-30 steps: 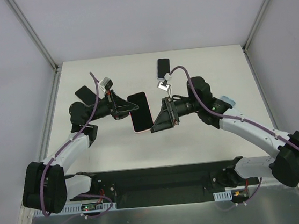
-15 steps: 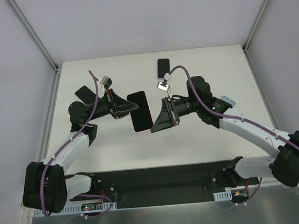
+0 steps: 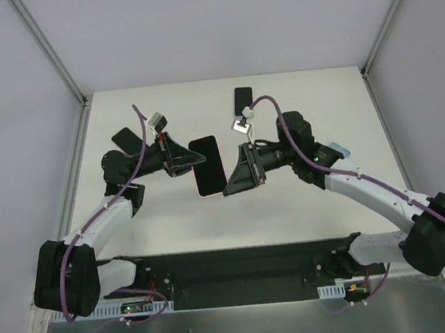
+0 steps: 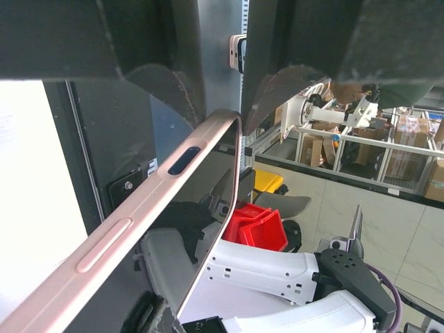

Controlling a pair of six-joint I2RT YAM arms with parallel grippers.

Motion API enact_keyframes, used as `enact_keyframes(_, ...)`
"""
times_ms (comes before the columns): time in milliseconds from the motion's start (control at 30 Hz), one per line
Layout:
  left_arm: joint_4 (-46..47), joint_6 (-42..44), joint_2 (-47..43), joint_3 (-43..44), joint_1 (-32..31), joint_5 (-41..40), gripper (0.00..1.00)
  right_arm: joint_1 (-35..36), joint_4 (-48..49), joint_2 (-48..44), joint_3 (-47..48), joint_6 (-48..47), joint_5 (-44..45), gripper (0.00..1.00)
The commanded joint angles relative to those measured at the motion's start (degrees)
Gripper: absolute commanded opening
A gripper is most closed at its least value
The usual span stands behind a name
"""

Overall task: Take the phone out of the phone case
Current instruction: Remove the phone case from the phone.

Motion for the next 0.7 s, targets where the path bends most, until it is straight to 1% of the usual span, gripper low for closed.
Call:
enact_keyframes(0, 3.49, -0.69, -1.63, 2.89, 0.02, 0.70, 0.00, 0.12, 2.93, 0.10, 2.59, -0.52, -0.11, 0.23)
enact_keyframes(33, 3.49, -0.69, -1.71, 2.98, 0.02, 0.70, 0.00, 0.03, 3.02, 0.10, 2.51, -0.51, -0.11, 0.20)
enact_keyframes(67, 3.49, -0.69, -1.72, 2.98, 0.02, 0.70, 0.00, 0.12, 3.02, 0.19, 2.59, -0.51, -0.11, 0.14)
enact_keyframes(100, 3.49, -0.69, -1.72, 2.98, 0.02, 0.61, 0.00, 0.12, 3.02, 0.19, 2.59, -0.43, -0.11, 0.02)
enact_keyframes(300, 3.40, -1.57, -1.98, 1.93, 0.02, -0.35, 0.00, 1.17, 4.08, -0.51, 2.50, -3.06, 0.59, 0.01)
enact_keyframes(433, 4.54, -3.41, -1.89, -0.18, -0.06, -2.63, 0.00, 3.19, 3.46, -3.23, 2.24, -7.80, 4.36, 0.01)
enact_keyframes(500, 5.42, -4.91, -1.89, -1.15, -0.06, -3.43, 0.00, 3.55, 1.63, -4.64, 2.50, -10.96, 5.68, 0.01)
enact_keyframes(667, 5.42, -7.63, -2.77, -2.03, -0.15, -6.24, 0.00, 4.34, 0.74, -7.36, 1.54, -15.01, 9.11, 0.01)
